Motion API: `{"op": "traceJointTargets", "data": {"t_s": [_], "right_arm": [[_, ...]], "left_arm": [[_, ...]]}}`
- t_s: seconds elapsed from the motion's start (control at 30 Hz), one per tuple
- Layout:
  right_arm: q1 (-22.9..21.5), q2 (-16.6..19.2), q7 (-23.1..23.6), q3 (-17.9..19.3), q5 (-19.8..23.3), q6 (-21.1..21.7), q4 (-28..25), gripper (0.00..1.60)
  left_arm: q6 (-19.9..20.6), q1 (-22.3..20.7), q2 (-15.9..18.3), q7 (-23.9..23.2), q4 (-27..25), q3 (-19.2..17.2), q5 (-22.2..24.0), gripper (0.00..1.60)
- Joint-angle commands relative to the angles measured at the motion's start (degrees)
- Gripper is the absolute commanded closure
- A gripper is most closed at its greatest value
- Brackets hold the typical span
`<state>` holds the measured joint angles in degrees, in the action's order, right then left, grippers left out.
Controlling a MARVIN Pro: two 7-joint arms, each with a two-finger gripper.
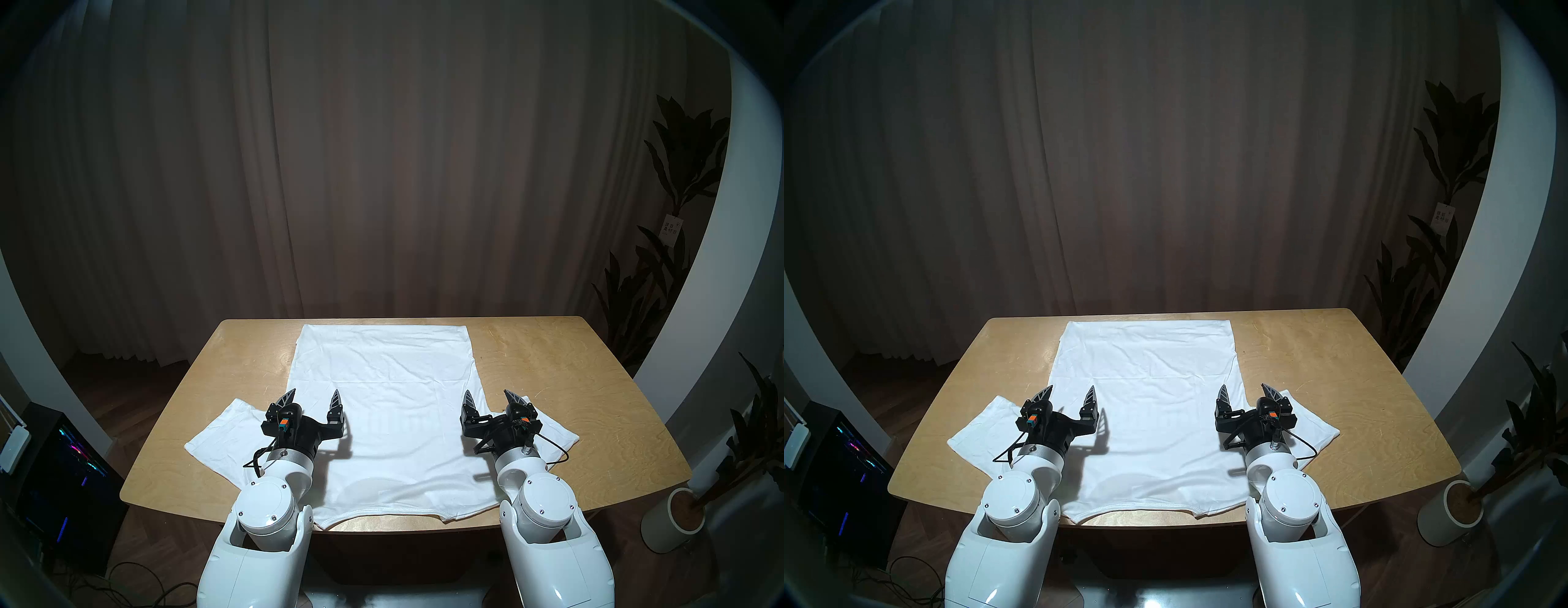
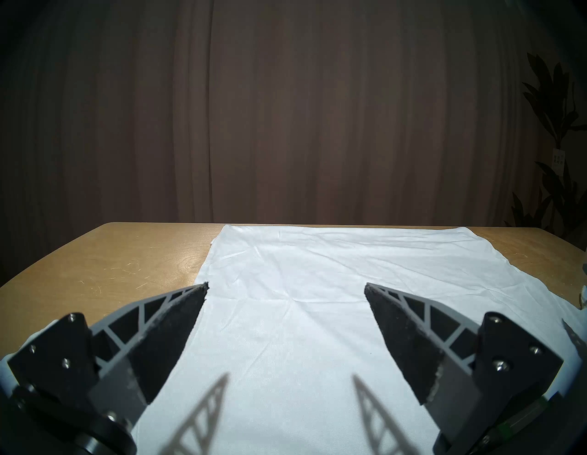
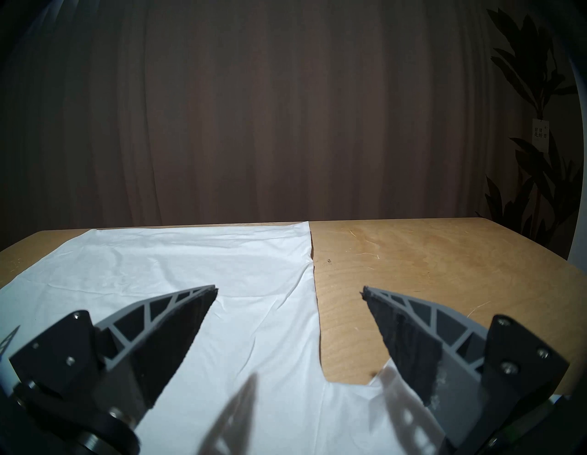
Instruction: Fold the shirt by bringing both sleeves in and then folding it in half
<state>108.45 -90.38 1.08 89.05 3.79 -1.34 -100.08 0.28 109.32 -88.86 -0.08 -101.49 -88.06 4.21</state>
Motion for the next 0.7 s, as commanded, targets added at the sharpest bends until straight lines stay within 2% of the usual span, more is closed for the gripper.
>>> {"op": "traceJointTargets", "data": {"t_s": [0.0,0.27,0.67], "right_arm": [[1.3,-1.3,2.1,1.9,5.9,1.0,-4.8,0.00],[4.6,-1.1,4.1,5.0,12.1,4.2,-9.4,0.00],[8.2,-1.0,5.5,13.9,22.4,11.6,-13.5,0.00]], "left_arm": [[5.6,1.6,-1.7,-2.7,-7.2,-2.8,8.2,0.00],[10.4,2.6,-2.0,-5.2,-12.6,-6.4,16.3,0.00],[18.6,6.6,-2.1,-8.2,-19.5,-12.6,27.1,0.00]]}}
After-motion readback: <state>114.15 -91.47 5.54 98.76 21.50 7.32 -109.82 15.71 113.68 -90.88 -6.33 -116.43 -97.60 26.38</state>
